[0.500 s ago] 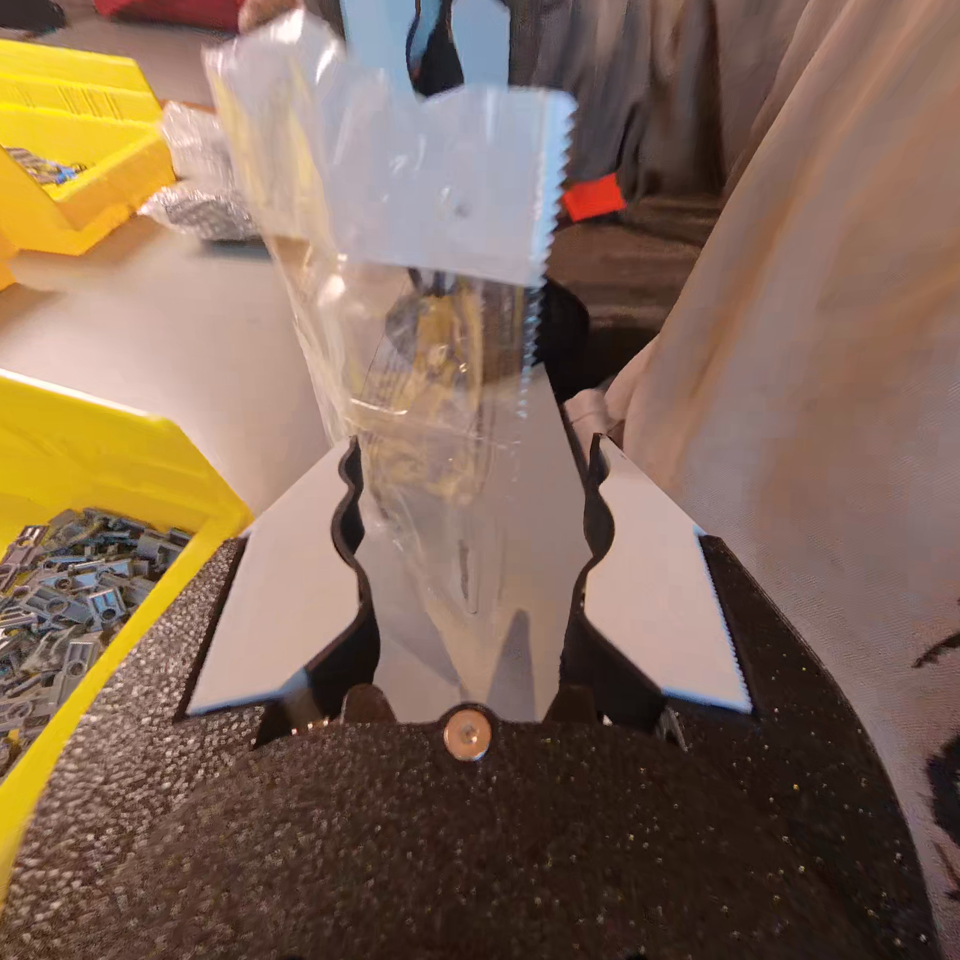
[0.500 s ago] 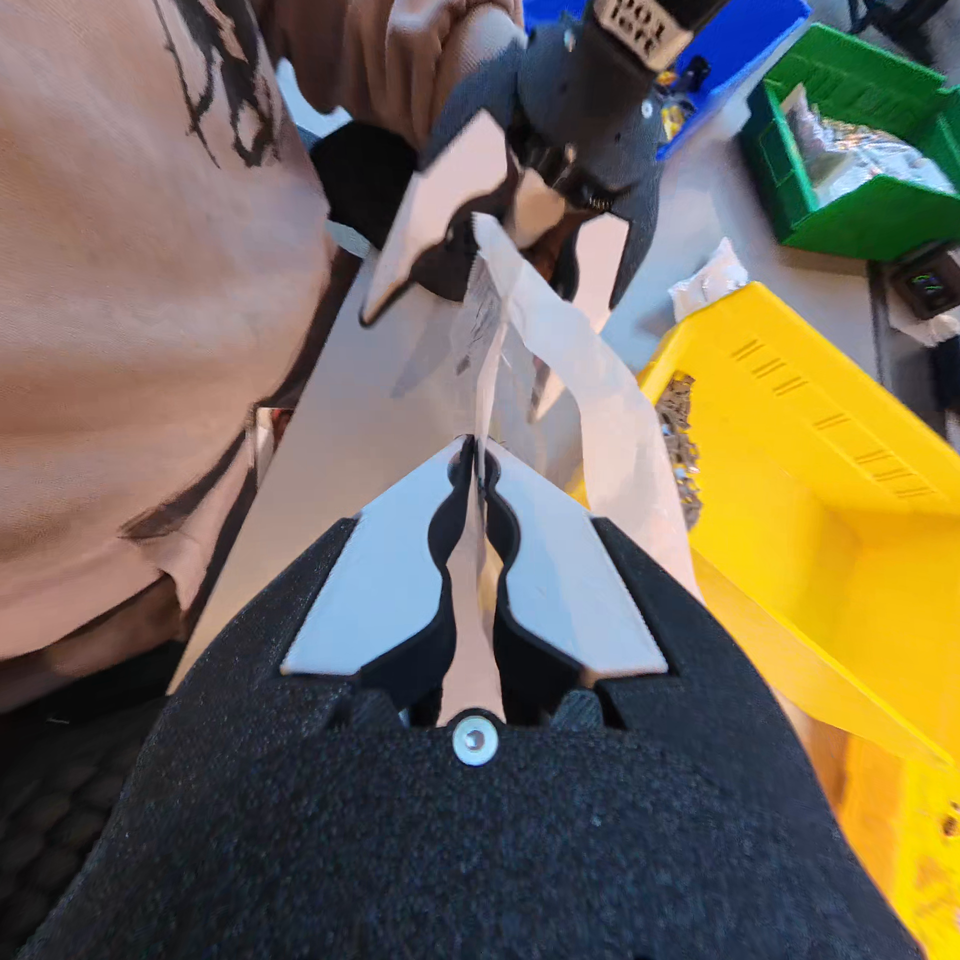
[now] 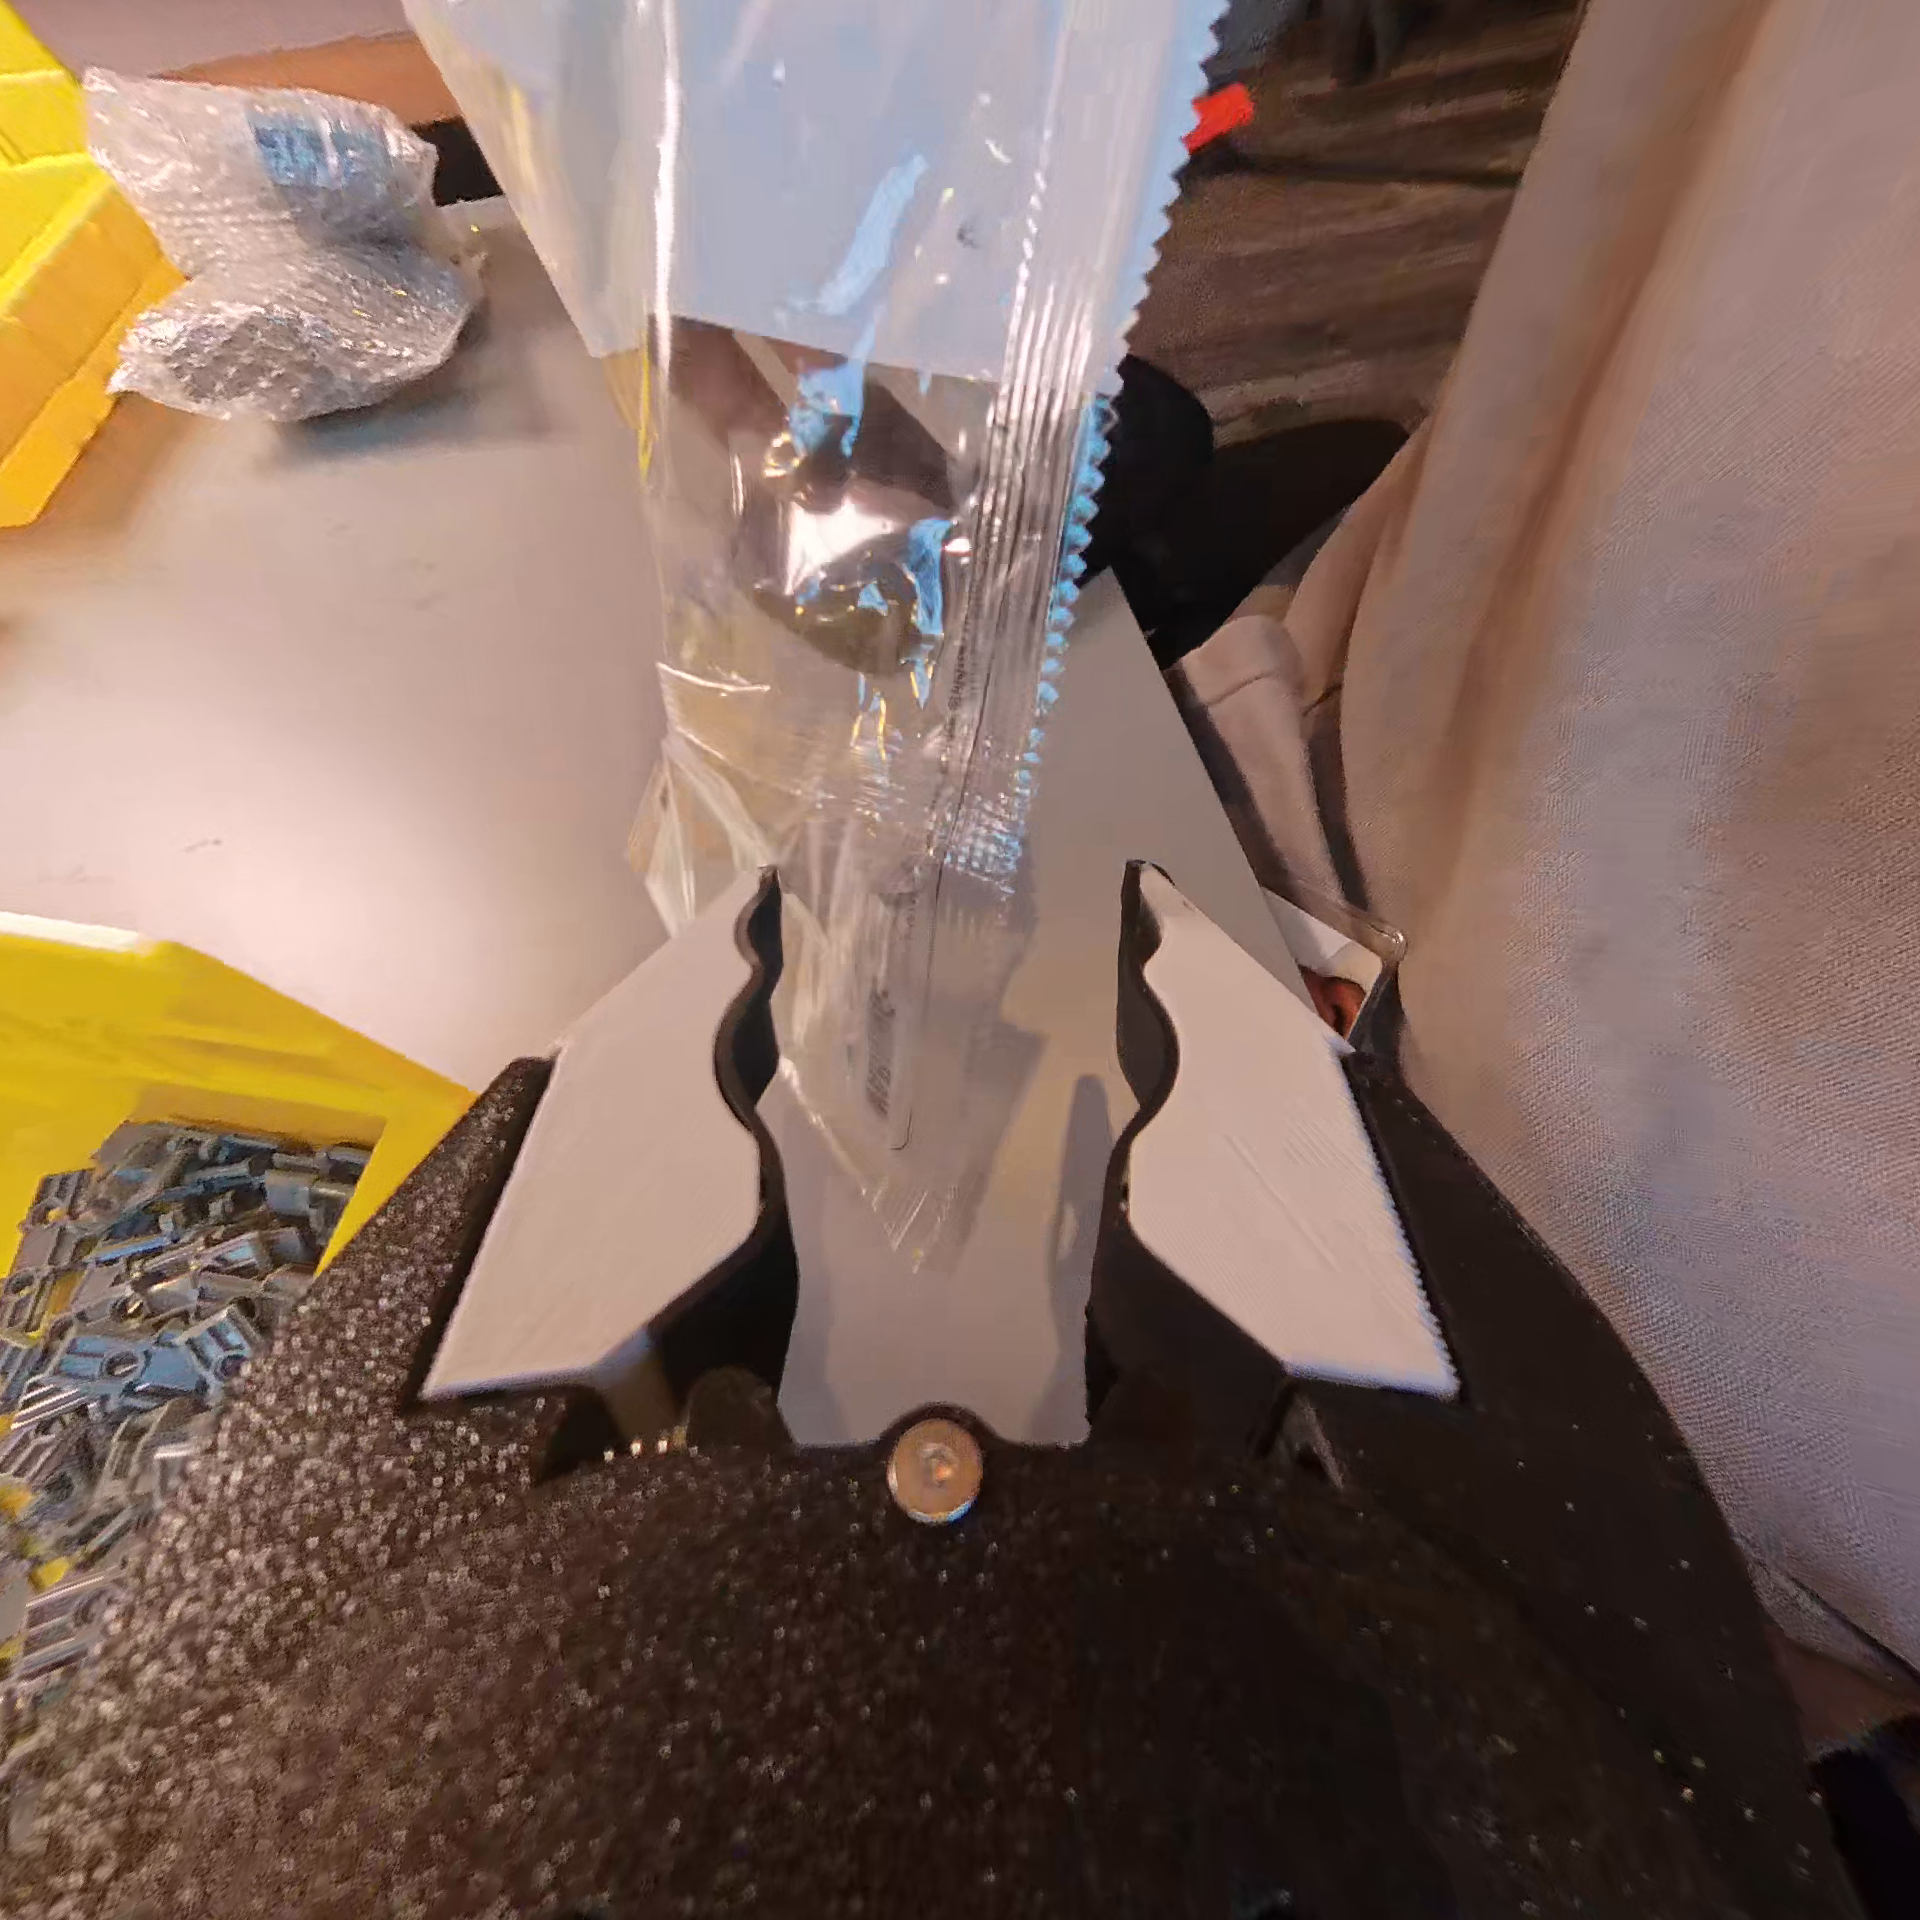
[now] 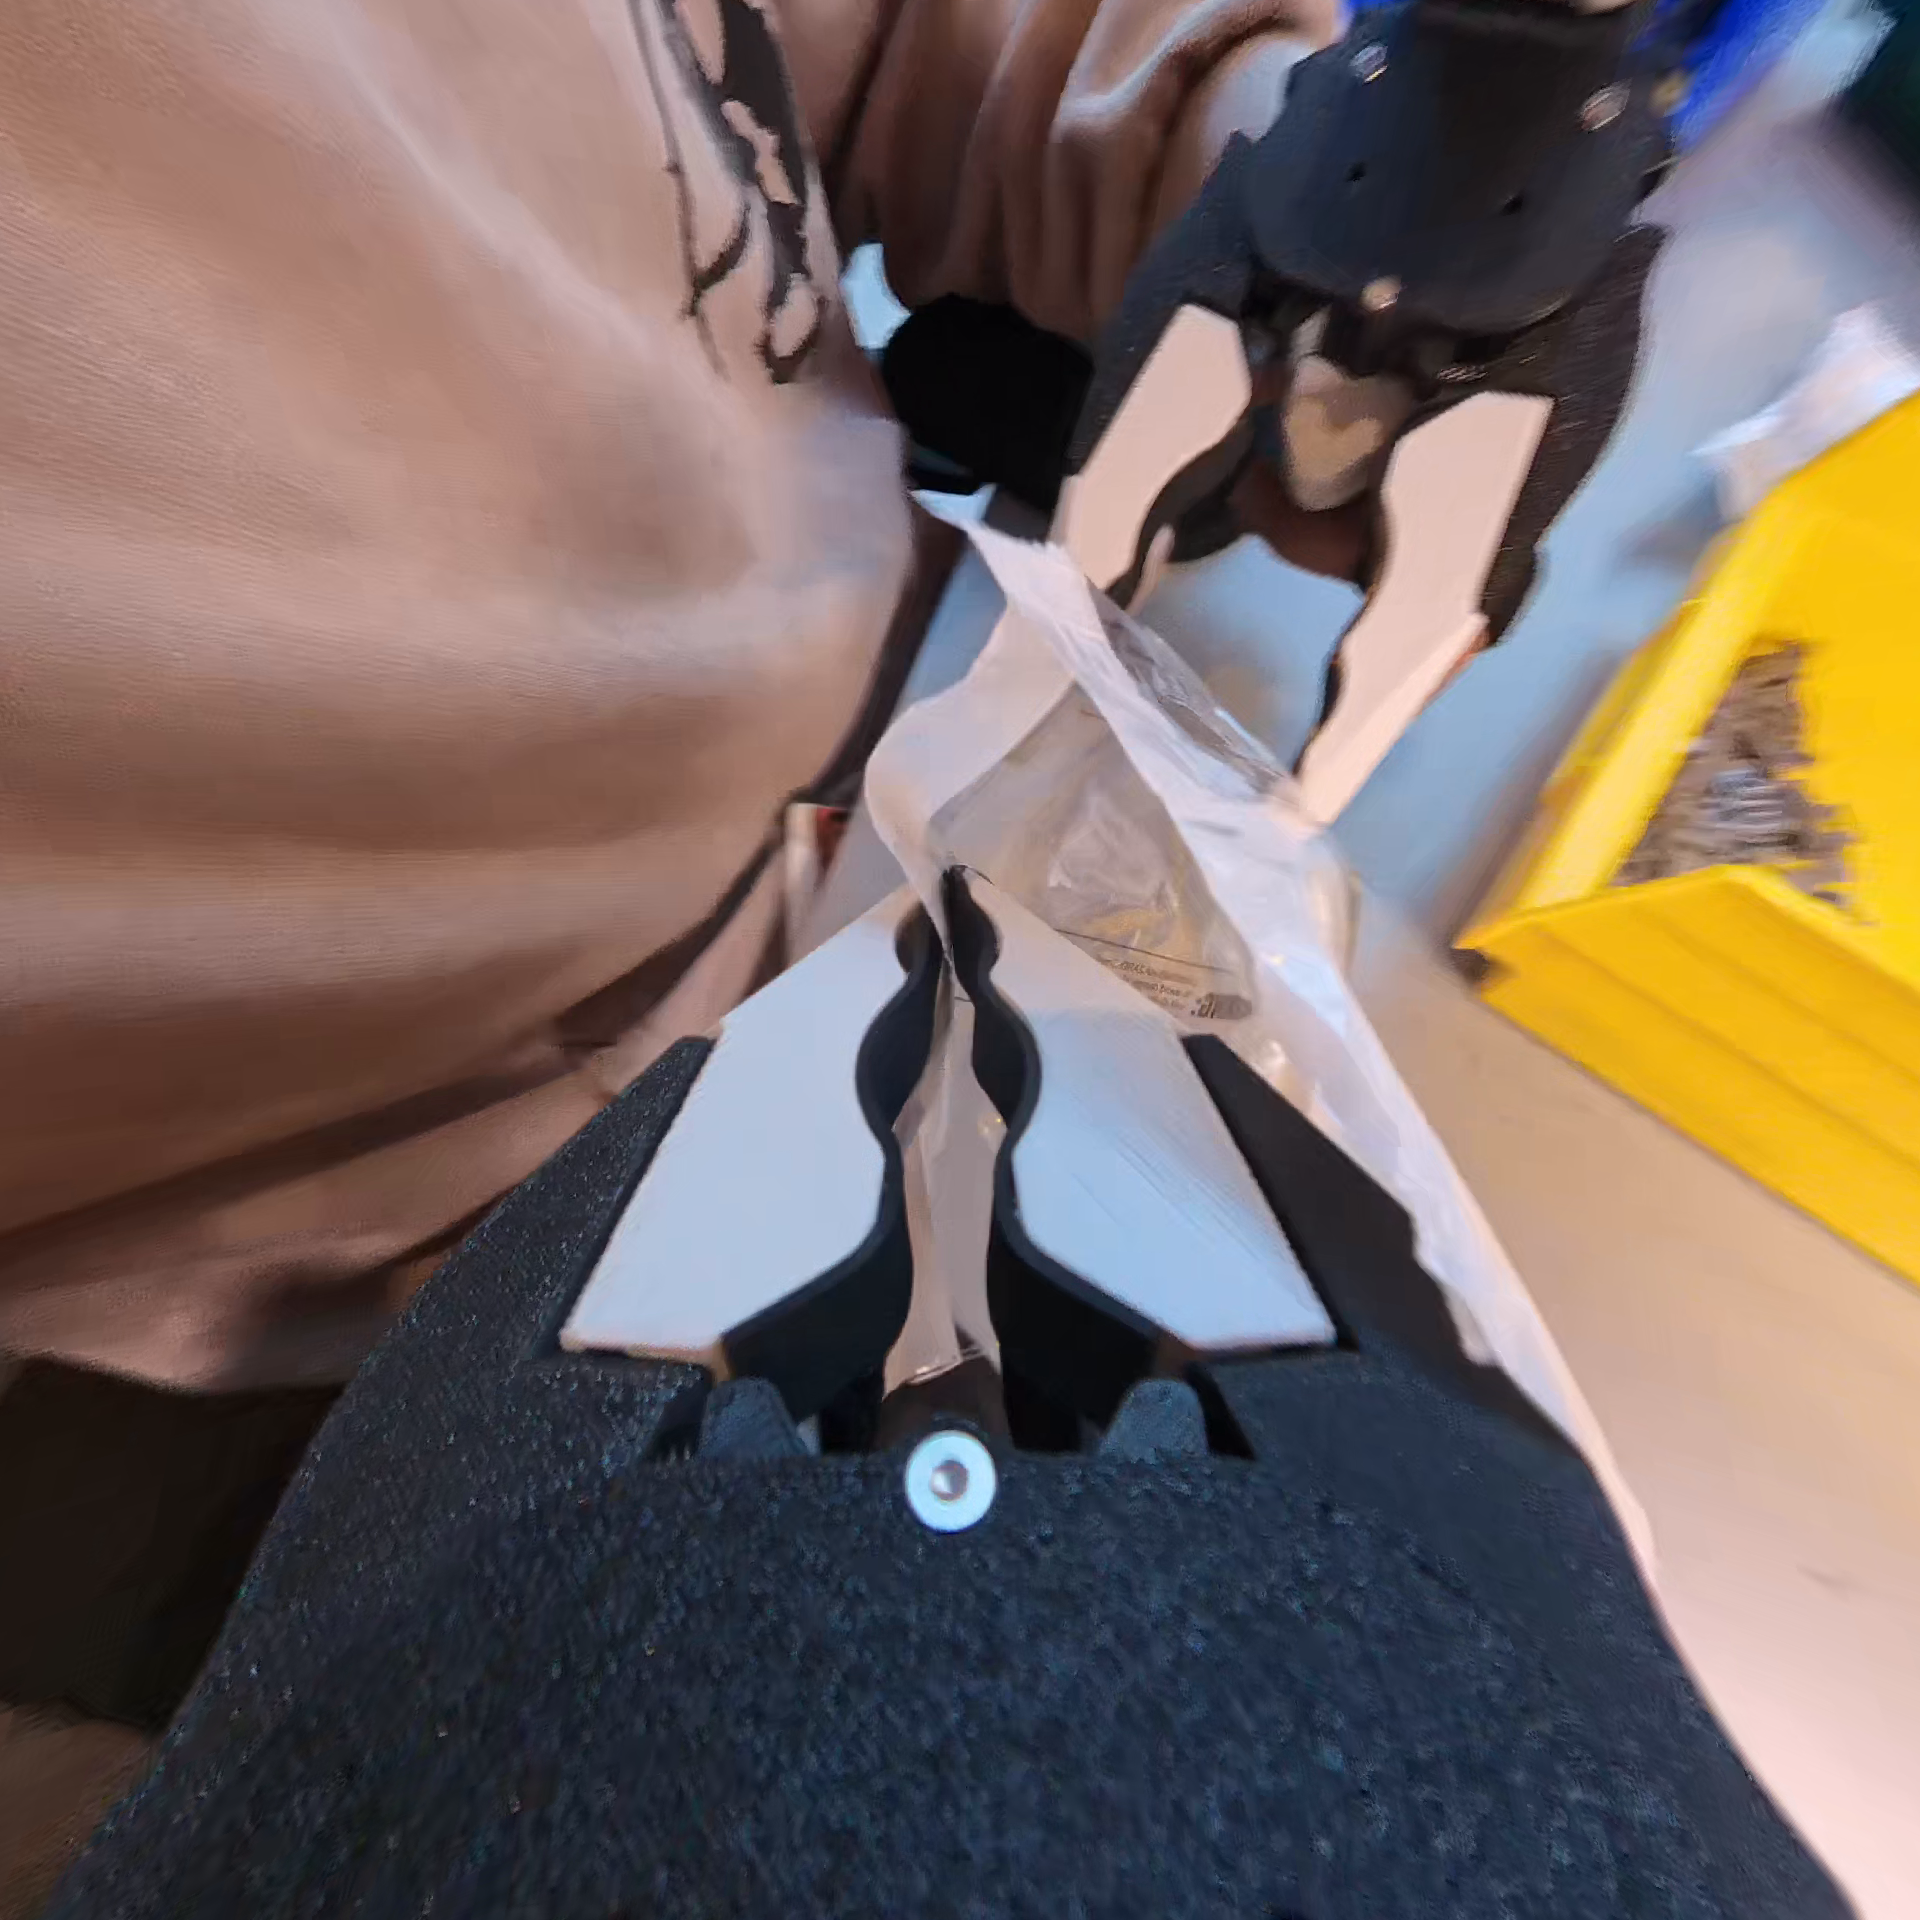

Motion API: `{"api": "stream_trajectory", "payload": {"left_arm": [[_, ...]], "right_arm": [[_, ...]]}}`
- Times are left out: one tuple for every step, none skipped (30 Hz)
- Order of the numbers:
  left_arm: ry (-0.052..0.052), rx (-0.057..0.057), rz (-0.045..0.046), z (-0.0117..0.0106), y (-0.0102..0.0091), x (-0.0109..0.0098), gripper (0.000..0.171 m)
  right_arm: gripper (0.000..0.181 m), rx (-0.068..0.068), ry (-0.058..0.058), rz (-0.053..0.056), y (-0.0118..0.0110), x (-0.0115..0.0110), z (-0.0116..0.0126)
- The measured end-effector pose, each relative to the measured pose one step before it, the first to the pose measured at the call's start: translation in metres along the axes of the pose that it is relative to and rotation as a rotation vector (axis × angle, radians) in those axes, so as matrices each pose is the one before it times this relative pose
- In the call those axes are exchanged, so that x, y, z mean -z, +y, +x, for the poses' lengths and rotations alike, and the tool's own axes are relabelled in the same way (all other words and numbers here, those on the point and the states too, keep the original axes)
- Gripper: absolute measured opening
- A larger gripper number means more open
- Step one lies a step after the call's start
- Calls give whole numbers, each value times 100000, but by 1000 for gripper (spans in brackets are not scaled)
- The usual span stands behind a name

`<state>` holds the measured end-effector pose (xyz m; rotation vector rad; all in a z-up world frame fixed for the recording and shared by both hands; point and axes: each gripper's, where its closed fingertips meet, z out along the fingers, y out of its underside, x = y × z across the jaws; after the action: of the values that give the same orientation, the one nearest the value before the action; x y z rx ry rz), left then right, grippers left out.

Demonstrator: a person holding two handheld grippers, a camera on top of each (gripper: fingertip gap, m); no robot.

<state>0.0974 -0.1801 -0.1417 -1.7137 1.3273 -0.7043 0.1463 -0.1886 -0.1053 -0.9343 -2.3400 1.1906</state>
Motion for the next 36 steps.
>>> {"api": "stream_trajectory", "payload": {"left_arm": [[109,1447,2501,-205,-305,382,64],[824,1706,3662,-104,-496,401,60],[19,1151,3343,-192,-527,351,54],[-642,-251,1436,-248,-348,230,50],[-2451,-1769,-840,-441,-87,82,44],[-3518,-2302,-2785,-555,166,-36,37],[-3315,-2200,-4265,-511,338,-106,18],[-2945,-1909,-3635,-431,210,-54,2],[-2112,-1158,-1540,-274,-113,1,1],[-1935,-476,-1142,-257,-163,52,0],[-2198,-680,-1586,-257,-83,22,0],[-1363,-1596,-1476,-39,-21,-58,0],[-348,-1854,-1322,234,5,-146,0],[140,-1707,-1433,400,57,-249,0],[619,-1449,-1644,516,154,-282,0],[-843,-1580,-1649,287,238,-220,0],[-1252,-1755,-837,212,202,-84,0],[-100,-670,-201,330,154,0,0],[-209,213,-51,290,167,26,0],[-1457,-362,-215,164,208,41,0],[-1726,-1116,-794,165,308,27,0],[-1827,-1258,-1246,157,391,3,0],[-1270,-1121,-1144,217,392,-25,0],[-689,-812,-782,264,370,-26,0],[-1125,-360,144,156,227,-16,0],[-945,258,679,109,115,1,0],[-831,539,616,60,69,-31,0],[-1370,-19,981,-38,-53,-45,0],[-1245,-378,910,-30,-112,-81,0],[-355,-668,88,95,-67,-160,0],[-147,-1247,-327,149,-45,-259,0],[-416,-1835,-210,176,-67,-295,0],[581,-1618,-109,335,-64,-323,0],[1029,-909,-54,348,-47,-275,0],[-31,299,621,84,-106,-160,0],[258,1224,531,-34,-5,3,0]], "right_arm": [[0,4778,6494,2024,-195,357,513],[0,2012,3013,3630,-439,314,48],[0,-610,2744,2524,-300,212,208],[0,-871,2894,296,68,95,311],[0,-163,4803,-1433,372,1,627],[0,-171,3224,-2524,590,-72,396],[0,-1209,775,-2717,650,-142,41],[0,-2189,-164,-3082,707,-194,-83],[0,-2787,162,-3604,768,-229,3],[0,-2348,-563,-2989,667,-213,-107],[0,-1808,775,-1553,391,-143,102],[0,-1376,-726,-359,185,-60,-108],[0,-1692,-3473,-463,184,-84,-536],[0,-1641,-4391,-1590,378,-134,-655],[0,426,-3454,-1507,440,-169,-567],[0,1942,-179,-346,348,-167,-112],[1,17,553,1653,138,-91,30],[11,-3324,-643,3920,-176,-8,-23],[20,-6214,-1503,5276,-366,98,-19],[30,-7499,-2294,6535,-494,211,-76],[39,-7125,-2491,8660,-725,307,-133],[49,-6884,-2174,9265,-763,413,-106],[54,-6974,-2181,8667,-738,519,-56],[58,-6909,-1157,8671,-819,628,144],[55,-6388,1629,7901,-755,625,609],[42,-6098,5952,5569,-446,545,1316],[32,-4291,6785,3576,-167,366,1397],[23,-2429,3843,2810,-86,162,810],[14,-2383,5463,-355,283,-98,892],[10,886,8706,-3158,575,-320,1171],[10,3684,8701,-4826,662,-501,878],[10,5420,5806,-4455,428,-565,253],[8,7271,6779,-3527,176,-473,345],[8,8812,7019,-3128,54,-381,413],[7,10653,6535,-3330,117,-277,420],[7,10293,2633,-1895,81,-191,-28]]}}
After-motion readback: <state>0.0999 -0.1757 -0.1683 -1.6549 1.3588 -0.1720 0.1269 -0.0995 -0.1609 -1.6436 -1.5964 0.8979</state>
